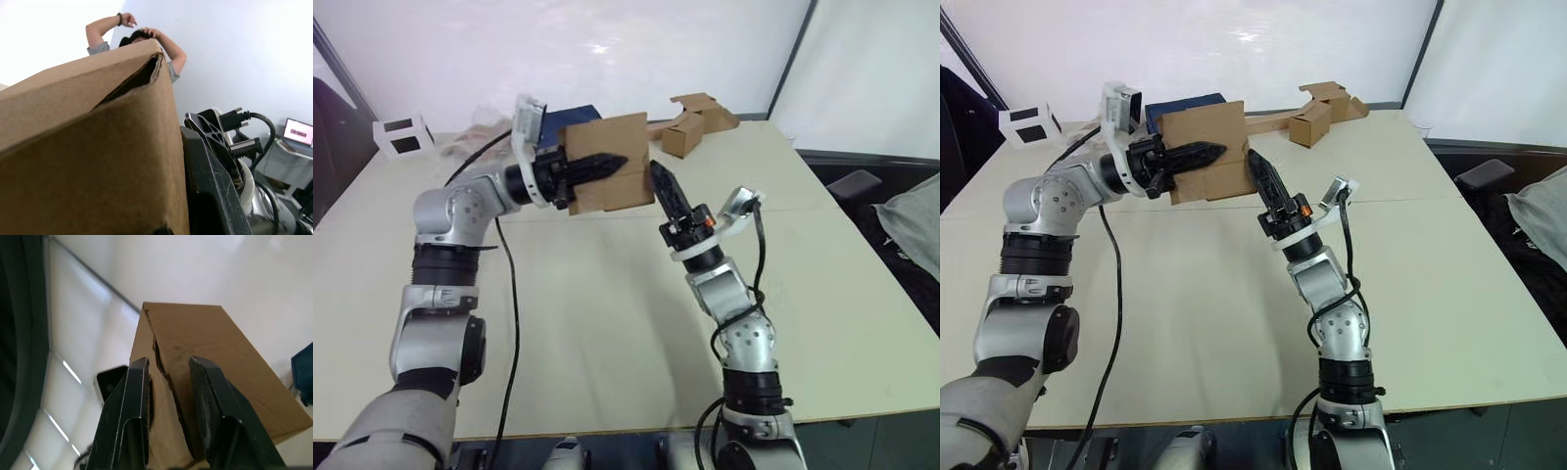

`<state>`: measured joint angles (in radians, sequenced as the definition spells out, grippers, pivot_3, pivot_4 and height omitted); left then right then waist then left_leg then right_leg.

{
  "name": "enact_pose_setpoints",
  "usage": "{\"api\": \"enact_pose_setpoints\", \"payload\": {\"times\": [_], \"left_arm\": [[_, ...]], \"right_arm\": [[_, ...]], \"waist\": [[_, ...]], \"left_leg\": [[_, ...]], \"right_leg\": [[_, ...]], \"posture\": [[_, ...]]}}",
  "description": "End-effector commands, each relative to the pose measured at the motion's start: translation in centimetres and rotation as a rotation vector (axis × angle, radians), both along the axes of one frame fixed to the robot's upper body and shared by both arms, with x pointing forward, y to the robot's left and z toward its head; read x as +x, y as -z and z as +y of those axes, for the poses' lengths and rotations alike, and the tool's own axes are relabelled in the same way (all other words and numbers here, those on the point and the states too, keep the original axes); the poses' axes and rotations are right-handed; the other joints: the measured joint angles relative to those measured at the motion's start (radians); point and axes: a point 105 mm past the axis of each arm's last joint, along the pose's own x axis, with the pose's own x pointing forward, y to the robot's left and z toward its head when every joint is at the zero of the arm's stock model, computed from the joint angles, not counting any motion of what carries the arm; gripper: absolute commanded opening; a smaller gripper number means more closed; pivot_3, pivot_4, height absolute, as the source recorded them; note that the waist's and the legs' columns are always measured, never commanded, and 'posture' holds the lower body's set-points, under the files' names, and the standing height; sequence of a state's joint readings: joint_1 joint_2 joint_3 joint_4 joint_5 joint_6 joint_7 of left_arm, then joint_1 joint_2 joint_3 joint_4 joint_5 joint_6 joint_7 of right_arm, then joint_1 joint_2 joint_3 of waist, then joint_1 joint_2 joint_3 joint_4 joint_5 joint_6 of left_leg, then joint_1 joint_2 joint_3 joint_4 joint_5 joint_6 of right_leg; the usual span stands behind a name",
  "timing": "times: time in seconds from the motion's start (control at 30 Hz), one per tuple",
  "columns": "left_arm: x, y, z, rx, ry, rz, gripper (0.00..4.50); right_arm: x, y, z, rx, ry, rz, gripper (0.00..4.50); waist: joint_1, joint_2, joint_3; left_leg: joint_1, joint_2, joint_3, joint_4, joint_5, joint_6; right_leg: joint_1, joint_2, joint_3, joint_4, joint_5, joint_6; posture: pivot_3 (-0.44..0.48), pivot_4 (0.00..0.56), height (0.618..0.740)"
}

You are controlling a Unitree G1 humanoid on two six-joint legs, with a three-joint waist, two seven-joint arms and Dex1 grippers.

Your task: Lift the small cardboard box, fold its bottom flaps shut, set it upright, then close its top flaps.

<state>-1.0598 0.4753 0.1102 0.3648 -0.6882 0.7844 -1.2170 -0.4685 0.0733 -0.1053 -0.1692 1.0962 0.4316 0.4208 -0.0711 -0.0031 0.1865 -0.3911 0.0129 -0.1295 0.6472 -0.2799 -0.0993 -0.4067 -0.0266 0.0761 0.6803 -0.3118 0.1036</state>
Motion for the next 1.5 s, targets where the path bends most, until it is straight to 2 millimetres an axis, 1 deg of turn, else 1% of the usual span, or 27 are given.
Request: {"api": "enact_pose_setpoints", "payload": {"times": [0.03, 0.1, 0.17, 0.2, 0.23, 0.27, 0.47, 0.57, 0.63, 0.7, 0.8, 0.87, 0.9, 0.97, 1.03, 1.07, 1.13, 1.2, 1.27, 1.33, 1.37, 1.43, 1.5], "left_arm": [[-1.4, -1.4, 0.5, 0.010, 0.049, -0.052, 0.00], [-1.5, -1.3, 0.6, 0.014, 0.049, -0.048, 0.00], [-1.4, -1.2, 0.7, 0.018, 0.048, -0.042, 0.00], [-1.4, -1.1, 0.7, 0.020, 0.049, -0.040, 0.00], [-1.4, -1.0, 0.7, 0.022, 0.050, -0.038, 0.00], [-1.4, -1.0, 0.6, 0.023, 0.052, -0.036, 0.00], [-1.8, -0.6, 0.2, 0.039, 0.080, -0.023, 0.00], [-1.9, 0.0, -0.2, 0.069, 0.091, -0.021, 0.00], [-1.7, 0.8, -0.5, 0.102, 0.083, -0.027, 0.00], [-1.6, 1.0, -0.5, 0.111, 0.076, -0.033, 0.00], [-1.5, 0.9, -0.4, 0.136, 0.059, -0.051, 0.00], [-1.0, 1.5, -0.4, 0.238, -0.015, -0.113, 0.00], [-0.8, 2.3, -0.5, 0.329, -0.047, -0.145, 0.00], [-1.3, 4.3, -0.3, 0.534, -0.008, -0.201, 0.00], [-1.7, 6.6, 0.5, 0.755, 0.057, -0.237, 0.00], [-1.7, 7.3, 1.0, 0.843, 0.078, -0.250, 0.00], [-1.2, 8.0, 1.4, 0.957, 0.099, -0.276, 0.00], [-0.2, 8.7, 1.6, 1.088, 0.100, -0.312, 0.00], [0.4, 9.6, 1.4, 1.204, 0.117, -0.349, 0.00], [0.5, 10.2, 0.9, 1.270, 0.163, -0.371, 0.00], [0.2, 10.7, 0.6, 1.304, 0.212, -0.377, 0.00], [-0.4, 11.6, 0.0, 1.341, 0.287, -0.396, 0.00], [-0.6, 11.9, -0.4, 1.352, 0.317, -0.408, 0.00]], "right_arm": [[-1.5, -1.6, -1.9, 0.012, -0.012, -0.074, 1.28], [-1.5, -1.5, -2.0, 0.008, -0.009, -0.068, 1.28], [-1.4, -1.2, -1.9, 0.008, -0.009, -0.056, 0.76], [-1.4, -1.2, -1.9, 0.009, -0.010, -0.053, 0.63], [-1.4, -1.1, -1.8, 0.011, -0.011, -0.049, 0.22], [-1.4, -1.0, -1.8, 0.011, -0.011, -0.046, 0.05], [-1.2, -0.2, -0.2, -0.084, -0.035, -0.038, 0.05], [-1.8, 0.3, 1.1, -0.171, -0.083, -0.063, 0.05], [-2.4, 1.0, 2.2, -0.236, -0.113, -0.074, 0.05], [-2.2, 1.1, 1.9, -0.234, -0.088, -0.071, 0.05], [-1.8, 1.1, -0.1, -0.224, -0.013, -0.060, 0.05], [-1.9, 1.5, -1.5, -0.291, 0.048, -0.051, 0.05], [-2.3, 2.1, -1.9, -0.368, 0.059, -0.051, 0.05], [-3.1, 3.7, -2.8, -0.535, 0.071, -0.040, 0.05], [-3.8, 4.7, -3.7, -0.654, 0.065, -0.031, 0.05], [-4.1, 5.0, -4.0, -0.709, 0.059, -0.034, 0.05], [-4.7, 5.9, -4.5, -0.856, 0.036, -0.037, 0.05], [-5.3, 7.6, -5.1, -1.044, -0.009, -0.016, 0.05], [-5.4, 8.8, -5.5, -1.205, -0.010, -0.027, 0.05], [-5.5, 9.4, -5.6, -1.304, -0.003, -0.070, 0.05], [-5.7, 9.6, -5.5, -1.343, -0.003, -0.093, 0.05], [-6.0, 10.0, -5.1, -1.377, 0.001, -0.121, 0.05], [-6.0, 10.2, -4.9, -1.387, 0.015, -0.129, 0.05]], "waist": [[-0.001, 0.000, 0.000], [-0.001, 0.000, 0.000], [-0.001, 0.000, 0.000], [-0.001, 0.000, 0.000], [-0.001, 0.000, 0.000], [-0.001, 0.000, 0.000], [0.000, 0.000, 0.000], [0.000, 0.000, 0.000], [0.000, 0.000, 0.000], [0.001, 0.000, 0.000], [0.000, 0.000, 0.000], [0.002, 0.000, 0.000], [0.003, 0.000, 0.000], [0.004, 0.000, 0.000], [0.002, 0.000, 0.000], [0.001, 0.000, 0.000], [0.003, 0.000, 0.000], [0.007, -0.001, 0.000], [0.010, -0.001, 0.000], [0.013, -0.001, 0.000], [0.013, -0.001, 0.001], [0.013, -0.001, 0.001], [0.010, -0.001, 0.001]], "left_leg": [[0.000, 0.000, 0.000, 0.000, 0.000, 0.000], [0.000, 0.000, 0.000, 0.000, 0.000, 0.000], [0.000, 0.000, 0.000, 0.000, -0.001, 0.002], [0.000, 0.000, 0.000, 0.000, -0.001, 0.002], [0.000, 0.000, 0.000, 0.000, -0.001, 0.002], [0.000, 0.000, 0.000, 0.000, -0.001, 0.002], [0.000, 0.000, 0.000, 0.000, -0.001, 0.002], [0.000, 0.000, 0.000, 0.000, -0.001, 0.001], [0.000, 0.000, 0.000, 0.000, -0.001, 0.001], [0.000, 0.000, 0.000, 0.000, -0.001, 0.001], [0.000, 0.000, 0.000, 0.000, -0.001, 0.001], [0.000, 0.000, 0.000, 0.000, -0.001, 0.001], [0.000, 0.000, 0.000, 0.000, -0.001, 0.002], [0.000, -0.001, 0.000, 0.000, -0.001, 0.001], [0.000, -0.001, 0.000, -0.001, -0.001, 0.001], [0.000, -0.001, 0.001, -0.001, -0.001, 0.002], [0.001, 0.000, 0.001, -0.001, -0.002, 0.004], [0.000, 0.000, 0.001, -0.001, -0.002, 0.005], [0.000, 0.000, 0.001, 0.000, -0.003, 0.005], [0.000, 0.000, 0.001, 0.000, -0.004, 0.007], [0.000, 0.000, 0.001, 0.000, -0.004, 0.007], [-0.001, 0.000, 0.001, 0.000, -0.004, 0.008], [-0.001, 0.000, 0.001, 0.000, -0.005, 0.008]], "right_leg": [[0.000, 0.000, 0.000, 0.000, 0.000, 0.000], [0.000, 0.000, 0.000, 0.000, 0.000, 0.000], [0.000, 0.000, 0.000, 0.000, 0.000, 0.000], [0.000, 0.000, 0.000, 0.000, 0.000, 0.000], [0.000, 0.000, 0.000, 0.000, 0.000, 0.000], [0.000, 0.000, 0.000, 0.000, 0.000, 0.000], [0.000, 0.000, 0.000, 0.000, 0.000, 0.000], [0.000, 0.000, 0.000, 0.000, 0.000, 0.000], [0.000, 0.000, 0.000, 0.000, 0.000, 0.000], [0.000, 0.000, 0.000, 0.000, 0.000, 0.000], [0.000, 0.000, 0.000, 0.000, 0.000, 0.000], [0.000, 0.000, 0.000, 0.000, 0.000, 0.000], [0.000, 0.000, 0.000, 0.000, 0.000, 0.000], [0.000, -0.001, 0.000, -0.001, 0.000, 0.000], [0.000, 0.000, 0.000, -0.002, 0.000, 0.000], [0.000, 0.000, 0.000, -0.002, 0.000, 0.000], [0.000, 0.001, 0.001, -0.001, 0.000, 0.000], [0.001, 0.001, 0.001, -0.001, 0.000, 0.000], [0.001, 0.001, 0.000, -0.002, -0.001, 0.000], [0.002, 0.001, 0.000, -0.004, -0.001, 0.000], [0.002, 0.001, 0.001, -0.005, -0.001, 0.000], [0.002, 0.001, 0.001, -0.006, -0.001, 0.000], [0.002, 0.001, 0.001, -0.006, -0.001, 0.000]], "posture": [[0.000, 0.150, 0.740], [0.000, 0.150, 0.740], [0.000, 0.150, 0.740], [0.000, 0.150, 0.740], [0.000, 0.150, 0.740], [0.000, 0.150, 0.740], [0.000, 0.150, 0.740], [0.000, 0.150, 0.740], [0.000, 0.150, 0.740], [0.000, 0.150, 0.740], [0.000, 0.150, 0.740], [0.000, 0.150, 0.740], [0.000, 0.150, 0.740], [0.000, 0.150, 0.740], [0.000, 0.150, 0.740], [0.000, 0.150, 0.740], [0.000, 0.150, 0.740], [0.000, 0.150, 0.740], [0.000, 0.150, 0.740], [0.000, 0.150, 0.740], [0.000, 0.150, 0.740], [0.000, 0.150, 0.740], [0.000, 0.150, 0.740]]}}
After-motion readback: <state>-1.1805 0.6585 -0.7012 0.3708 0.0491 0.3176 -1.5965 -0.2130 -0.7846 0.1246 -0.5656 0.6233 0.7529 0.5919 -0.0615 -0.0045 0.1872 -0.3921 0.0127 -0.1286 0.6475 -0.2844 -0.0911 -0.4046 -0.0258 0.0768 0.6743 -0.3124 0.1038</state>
